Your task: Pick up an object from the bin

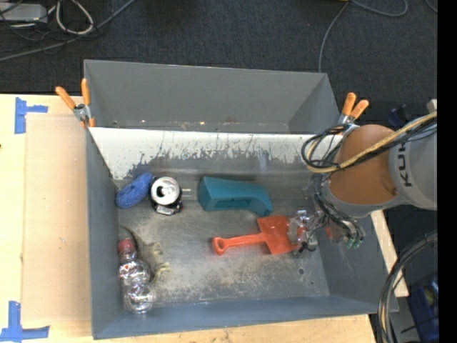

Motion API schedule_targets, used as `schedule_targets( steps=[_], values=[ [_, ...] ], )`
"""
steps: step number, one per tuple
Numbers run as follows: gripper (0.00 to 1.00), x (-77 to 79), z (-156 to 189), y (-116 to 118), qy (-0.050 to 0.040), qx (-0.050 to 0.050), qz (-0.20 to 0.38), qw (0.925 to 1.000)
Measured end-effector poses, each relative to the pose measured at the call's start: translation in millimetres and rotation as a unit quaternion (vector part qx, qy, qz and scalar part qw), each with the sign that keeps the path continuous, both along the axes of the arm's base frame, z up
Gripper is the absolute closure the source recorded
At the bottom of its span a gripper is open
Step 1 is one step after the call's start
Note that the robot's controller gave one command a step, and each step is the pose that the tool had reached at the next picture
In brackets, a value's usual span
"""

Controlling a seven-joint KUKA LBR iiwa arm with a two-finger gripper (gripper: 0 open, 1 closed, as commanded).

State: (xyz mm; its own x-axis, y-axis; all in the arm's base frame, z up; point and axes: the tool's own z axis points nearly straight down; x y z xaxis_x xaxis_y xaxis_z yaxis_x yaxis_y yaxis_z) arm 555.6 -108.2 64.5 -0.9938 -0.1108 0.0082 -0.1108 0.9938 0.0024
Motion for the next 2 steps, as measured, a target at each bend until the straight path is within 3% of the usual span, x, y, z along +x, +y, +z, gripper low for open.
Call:
schedule_targets(
  steps=[2],
  values=[
    [1.0,-1.2,38.0,1.4,0.0023,0.001,0.002,1.0]
  ],
)
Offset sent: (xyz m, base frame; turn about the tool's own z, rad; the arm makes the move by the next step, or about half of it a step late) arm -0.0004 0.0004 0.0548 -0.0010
